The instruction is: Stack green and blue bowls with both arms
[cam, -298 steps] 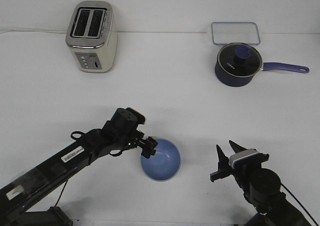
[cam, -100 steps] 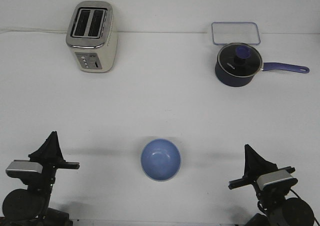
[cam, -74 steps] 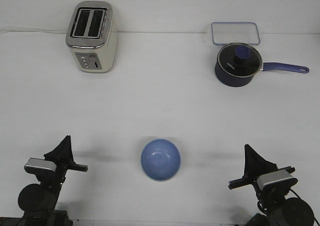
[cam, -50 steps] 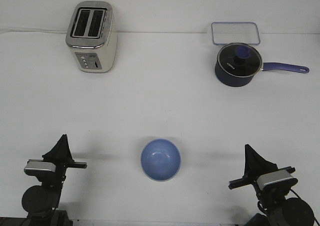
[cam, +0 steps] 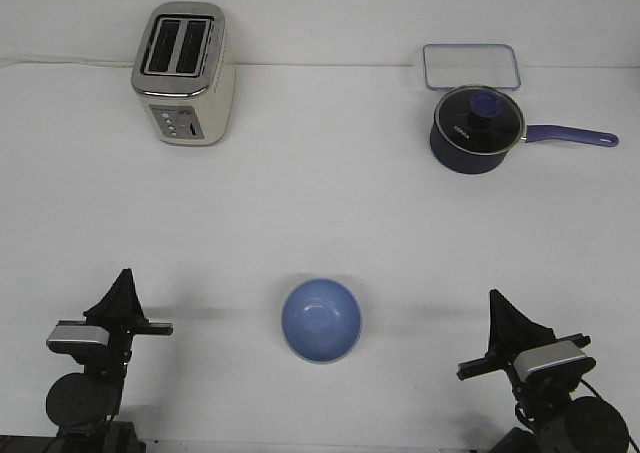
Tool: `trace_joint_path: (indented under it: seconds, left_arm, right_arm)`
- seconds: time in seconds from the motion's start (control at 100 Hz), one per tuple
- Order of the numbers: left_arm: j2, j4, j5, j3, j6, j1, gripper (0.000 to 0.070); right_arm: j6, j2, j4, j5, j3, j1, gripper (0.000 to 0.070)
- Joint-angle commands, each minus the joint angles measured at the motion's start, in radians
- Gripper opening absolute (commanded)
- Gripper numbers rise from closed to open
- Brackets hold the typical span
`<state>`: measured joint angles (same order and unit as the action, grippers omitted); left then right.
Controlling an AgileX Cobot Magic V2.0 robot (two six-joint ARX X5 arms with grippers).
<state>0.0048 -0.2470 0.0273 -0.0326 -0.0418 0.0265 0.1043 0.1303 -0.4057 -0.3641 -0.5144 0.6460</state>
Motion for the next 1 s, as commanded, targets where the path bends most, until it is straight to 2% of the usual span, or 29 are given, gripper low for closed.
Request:
trace_joint_path:
  seconds: [0.0,0.5,0.61,0.69,0.76,0.9,0.99]
  left_arm:
    - [-0.002,-0.012,0.003,0.019,-0.003,-0.002,0.0015]
    - [-0.002,-0.012,0.003,0.019,-0.003,-0.002,0.0015]
    - [-0.002,-0.012,0.003,0.019,-0.003,-0.002,0.0015]
    - [-0.002,-0.012,0.003,0.019,-0.003,-0.002,0.0015]
    - [-0.002,-0.012,0.003,0.019,-0.003,-0.002,0.0015]
    - [-0.002,-0.012,0.003,0.019,-0.003,-0.002,0.0015]
    - [-0.002,-0.012,0.003,0.019,-0.003,-0.002,0.0015]
  right_arm:
    - [0.0,-0.005,0.009,-0.003,-0.001,0.006,0.0]
    - [-0.008,-0.005,0.008,-0.005,-0.001,0.006,0.0]
    - [-0.098,-0.005,0.012,-0.008,0.003,-0.023,0.0]
    - [-0.191,-0.006,0.084,0.002,0.04,-0.1,0.0]
    - [-0.249,-0.016,0.15,0.062,0.088,-0.198,0.0]
    - [-0.298,-0.037,0.241,0.29,0.212,-0.397,0.0]
    - [-0.337,-0.057,0.264,0.393,0.293,-0.48,0.0]
